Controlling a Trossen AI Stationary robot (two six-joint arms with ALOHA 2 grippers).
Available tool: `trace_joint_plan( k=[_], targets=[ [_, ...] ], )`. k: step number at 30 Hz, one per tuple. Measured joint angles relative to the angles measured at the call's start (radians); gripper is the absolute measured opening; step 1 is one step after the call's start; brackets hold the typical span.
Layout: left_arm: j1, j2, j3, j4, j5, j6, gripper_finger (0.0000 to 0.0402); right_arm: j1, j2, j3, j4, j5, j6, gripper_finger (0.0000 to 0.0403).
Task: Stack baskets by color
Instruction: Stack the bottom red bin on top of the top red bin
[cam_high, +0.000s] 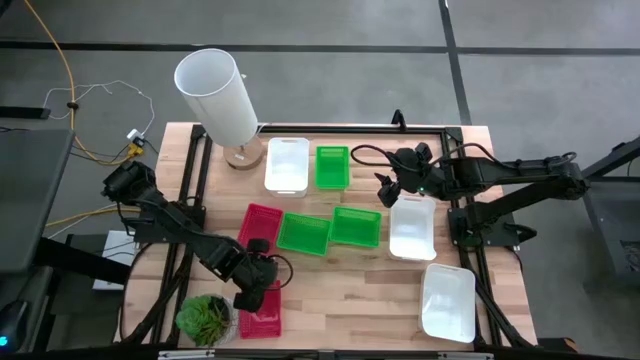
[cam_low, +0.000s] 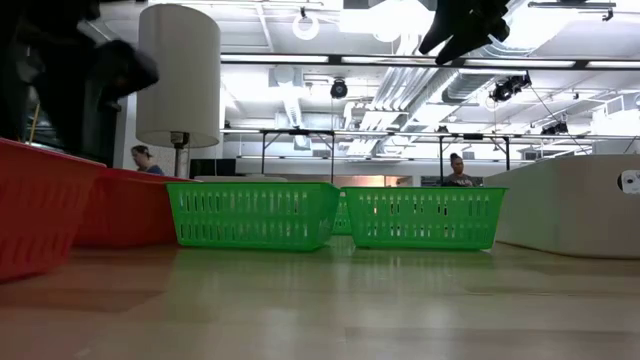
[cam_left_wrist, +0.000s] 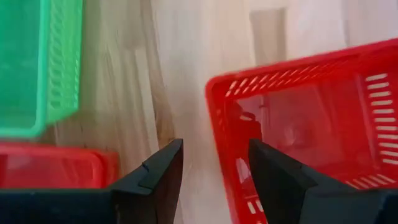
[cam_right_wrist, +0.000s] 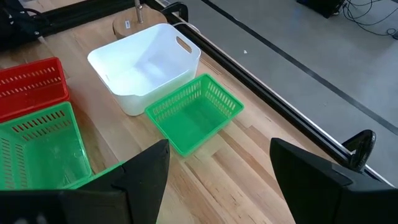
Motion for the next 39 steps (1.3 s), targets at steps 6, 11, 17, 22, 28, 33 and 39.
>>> trace_joint_plan(
  k=[6,11,17,22,28,33,39],
  targets=[
    [0.004,0.0,-0.036,0.052,0.005,-0.009,0.0168,0.0,0.0,0.0,0.0,0.0,0.0,0.0265],
    [0.004,0.0,-0.038,0.057,0.052,-0.028,0.0168,0.0,0.0,0.0,-0.001,0.0,0.0,0.0265],
    [0.004,0.0,-0.038,0.056,0.051,-0.058,0.0168,0.0,0.0,0.0,-0.001,0.0,0.002,0.0265],
    [0.005,0.016,-0.038,0.052,0.057,-0.06,0.0168,0.0,0.0,0.0,-0.001,0.0,0.003,0.0265],
    [0.006,0.081,-0.038,0.048,0.101,-0.044,0.0168,0.0,0.0,0.0,-0.001,0.0,0.004,0.0265],
    [0.015,0.102,-0.038,0.046,0.102,-0.029,0.0167,0.0,0.0,0.0,-0.001,0.0,0.003,0.0265],
    [0.018,0.093,-0.018,0.0,0.102,-0.024,0.0109,0.0,0.0,0.0,-0.001,0.0,0.004,0.0265]
  ],
)
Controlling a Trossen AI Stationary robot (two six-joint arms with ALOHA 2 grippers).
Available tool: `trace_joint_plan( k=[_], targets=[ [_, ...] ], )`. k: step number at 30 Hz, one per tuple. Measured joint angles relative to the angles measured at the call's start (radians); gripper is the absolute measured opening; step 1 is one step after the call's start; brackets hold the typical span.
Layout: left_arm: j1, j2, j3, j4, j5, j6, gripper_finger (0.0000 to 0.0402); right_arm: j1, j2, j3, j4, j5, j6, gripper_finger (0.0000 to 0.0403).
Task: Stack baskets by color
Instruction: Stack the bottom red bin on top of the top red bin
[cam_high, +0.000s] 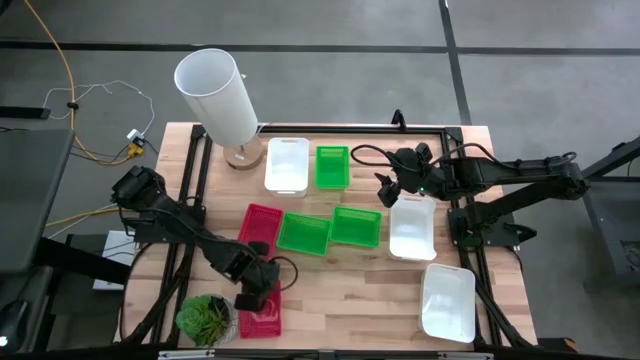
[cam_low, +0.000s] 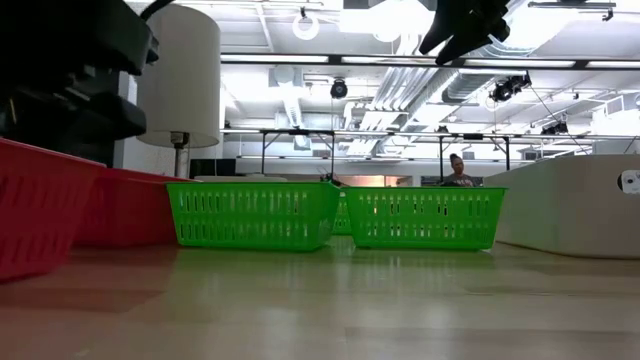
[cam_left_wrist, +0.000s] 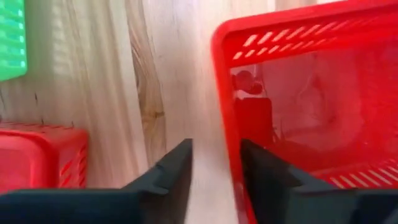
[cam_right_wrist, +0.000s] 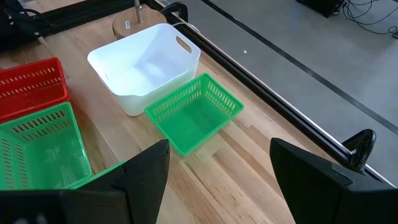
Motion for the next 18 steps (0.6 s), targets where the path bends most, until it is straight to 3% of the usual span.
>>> trace_joint_plan(
  k=[5,11,18],
  targets=[
    [0.0,0.0,0.075,-0.068,0.0,0.066,0.0012,0.0,0.0,0.0,0.0,0.0,0.0,0.0265],
    [0.0,0.0,0.215,-0.178,-0.027,0.163,0.0003,0.0,0.0,0.0,0.0,0.0,0.0,0.0265],
    [0.0,-0.009,0.442,-0.454,-0.128,0.21,0.0001,0.0,0.0,0.0,0.001,0.0,0.0,0.0265]
  ],
)
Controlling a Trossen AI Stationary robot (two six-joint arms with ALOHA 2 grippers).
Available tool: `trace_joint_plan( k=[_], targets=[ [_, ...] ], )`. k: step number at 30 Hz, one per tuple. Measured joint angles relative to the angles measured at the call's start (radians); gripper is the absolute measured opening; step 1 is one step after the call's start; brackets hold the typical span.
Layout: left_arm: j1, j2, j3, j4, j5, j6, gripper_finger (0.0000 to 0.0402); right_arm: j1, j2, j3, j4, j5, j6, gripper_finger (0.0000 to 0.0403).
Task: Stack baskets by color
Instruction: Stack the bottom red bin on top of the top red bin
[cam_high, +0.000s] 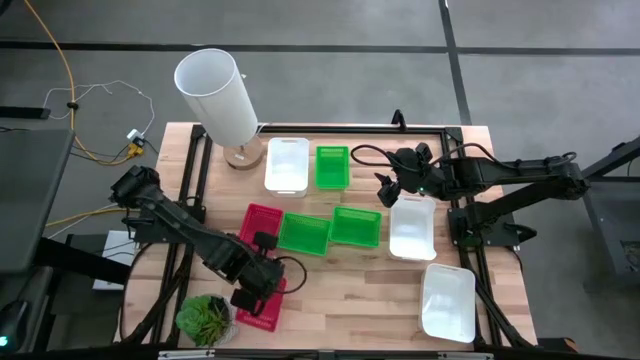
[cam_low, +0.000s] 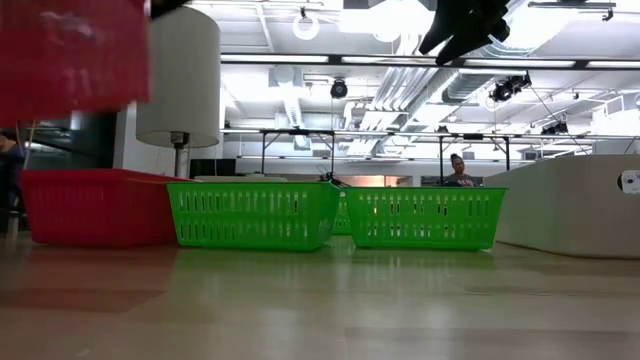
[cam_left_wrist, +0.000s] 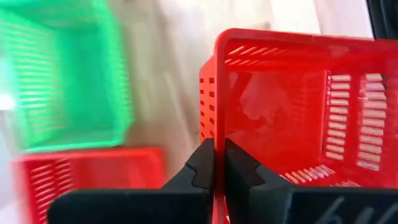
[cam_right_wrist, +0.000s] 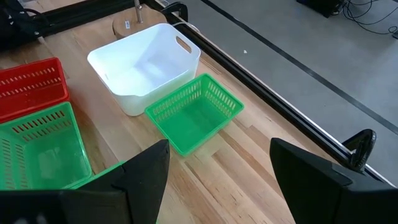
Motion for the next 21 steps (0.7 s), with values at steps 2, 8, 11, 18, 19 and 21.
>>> trace_joint_plan(
  k=[2,8,11,18,19,21],
  targets=[
    [0.0,-0.019,0.052,-0.047,-0.042,0.014,0.0001,0.0,0.0,0.0,0.0,0.0,0.0,0.0265],
    [0.053,-0.108,0.07,-0.267,-0.234,0.085,0.0001,0.0,0.0,0.0,0.0,0.0,0.0,0.0265],
    [0.155,-0.183,0.043,-0.302,-0.259,0.104,0.0,0.0,0.005,0.0,0.0,0.0,0.003,0.0265],
    [0.428,-0.268,0.003,-0.259,-0.134,0.286,0.0,0.0,0.035,0.0,-0.002,-0.001,-0.001,0.0265],
    [0.464,-0.268,-0.003,-0.255,-0.116,0.308,0.0,0.0,0.042,0.0,-0.006,-0.001,-0.001,0.0265],
    [0.527,-0.268,-0.024,-0.258,-0.051,0.351,0.0,0.0,0.052,0.0,-0.007,0.0,-0.002,0.0265]
  ],
)
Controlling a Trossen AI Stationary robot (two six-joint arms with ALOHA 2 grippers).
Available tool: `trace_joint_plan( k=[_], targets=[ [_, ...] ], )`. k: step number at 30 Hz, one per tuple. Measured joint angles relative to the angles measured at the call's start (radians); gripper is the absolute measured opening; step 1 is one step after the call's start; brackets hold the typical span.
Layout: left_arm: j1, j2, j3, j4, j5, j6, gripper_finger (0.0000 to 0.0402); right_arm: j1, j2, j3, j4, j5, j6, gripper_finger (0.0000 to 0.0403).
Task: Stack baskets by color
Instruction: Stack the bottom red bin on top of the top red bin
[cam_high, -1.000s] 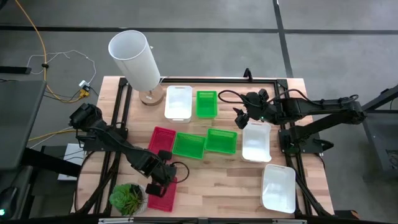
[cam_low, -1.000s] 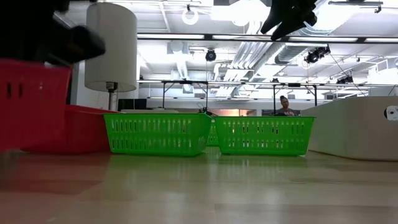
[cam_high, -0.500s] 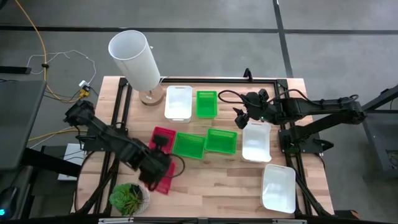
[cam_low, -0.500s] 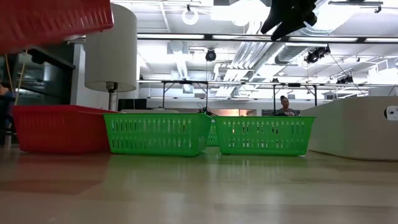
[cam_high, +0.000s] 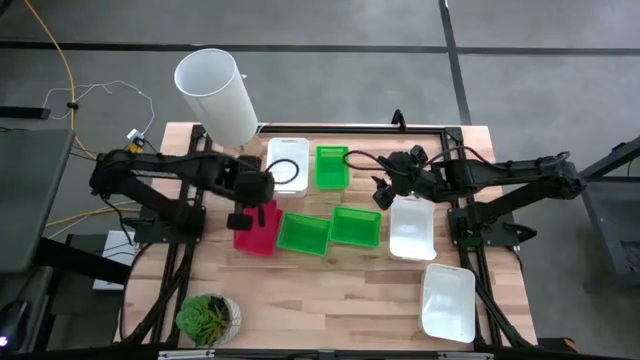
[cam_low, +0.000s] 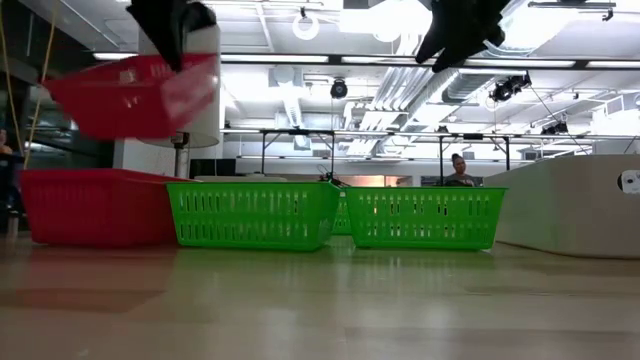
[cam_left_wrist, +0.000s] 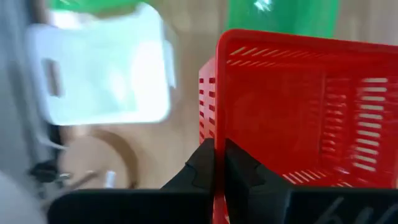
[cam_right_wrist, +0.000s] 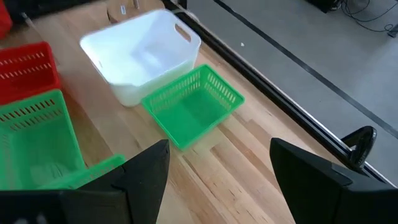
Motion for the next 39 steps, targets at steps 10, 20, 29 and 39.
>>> trace_joint_plan(
  k=[10,20,29,39],
  targets=[
    [0.139,0.01,-0.182,0.111,0.181,0.152,0.0,0.0,0.019,0.0,-0.03,0.008,0.002,0.0265],
    [0.159,0.009,-0.262,0.2,0.251,0.201,0.0,-0.001,0.019,0.0,-0.027,0.012,0.005,0.0265],
    [0.159,0.019,-0.262,0.238,0.225,0.16,0.0007,-0.003,0.018,0.0,-0.023,0.011,0.003,0.0265],
    [0.156,0.025,-0.262,0.24,0.215,0.137,0.0058,-0.003,0.018,0.0,-0.023,0.011,0.002,0.0265]
  ],
)
